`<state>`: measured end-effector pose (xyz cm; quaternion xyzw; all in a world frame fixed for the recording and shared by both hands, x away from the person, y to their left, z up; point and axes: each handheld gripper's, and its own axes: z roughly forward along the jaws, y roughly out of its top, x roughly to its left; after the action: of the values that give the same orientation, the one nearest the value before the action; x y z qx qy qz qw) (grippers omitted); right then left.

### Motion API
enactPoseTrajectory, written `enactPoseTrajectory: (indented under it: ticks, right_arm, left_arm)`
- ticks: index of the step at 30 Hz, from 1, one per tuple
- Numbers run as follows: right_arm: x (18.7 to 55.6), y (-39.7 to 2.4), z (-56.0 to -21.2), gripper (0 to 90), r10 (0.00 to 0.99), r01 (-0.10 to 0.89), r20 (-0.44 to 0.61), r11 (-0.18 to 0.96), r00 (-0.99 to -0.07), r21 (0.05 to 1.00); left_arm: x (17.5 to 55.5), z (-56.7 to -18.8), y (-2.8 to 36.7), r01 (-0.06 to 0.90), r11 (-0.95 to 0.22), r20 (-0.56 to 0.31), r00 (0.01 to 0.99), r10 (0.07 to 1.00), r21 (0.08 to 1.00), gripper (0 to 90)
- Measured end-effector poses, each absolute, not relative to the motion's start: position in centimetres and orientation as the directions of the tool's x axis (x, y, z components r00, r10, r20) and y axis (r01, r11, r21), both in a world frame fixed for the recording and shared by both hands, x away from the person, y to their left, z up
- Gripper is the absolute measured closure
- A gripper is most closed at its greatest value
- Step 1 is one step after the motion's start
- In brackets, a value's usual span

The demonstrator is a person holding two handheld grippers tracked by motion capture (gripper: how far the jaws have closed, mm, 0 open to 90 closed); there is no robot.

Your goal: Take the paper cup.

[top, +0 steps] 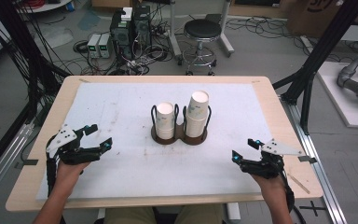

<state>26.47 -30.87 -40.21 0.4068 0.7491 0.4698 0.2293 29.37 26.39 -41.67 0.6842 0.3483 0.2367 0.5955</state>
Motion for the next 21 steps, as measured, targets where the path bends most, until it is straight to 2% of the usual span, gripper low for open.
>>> enactPoseTrajectory:
  ticks: [21]
  right_arm:
    - [26.0, -30.7, -39.9, 21.1, 0.821, 0.400, 0.042, 0.232, -0.570, 0.887]
  left_arm:
    - [31.2, -40.5, 24.6, 0.211, -0.068, -0.108, 0.719, 0.686, 0.975, 16.6]
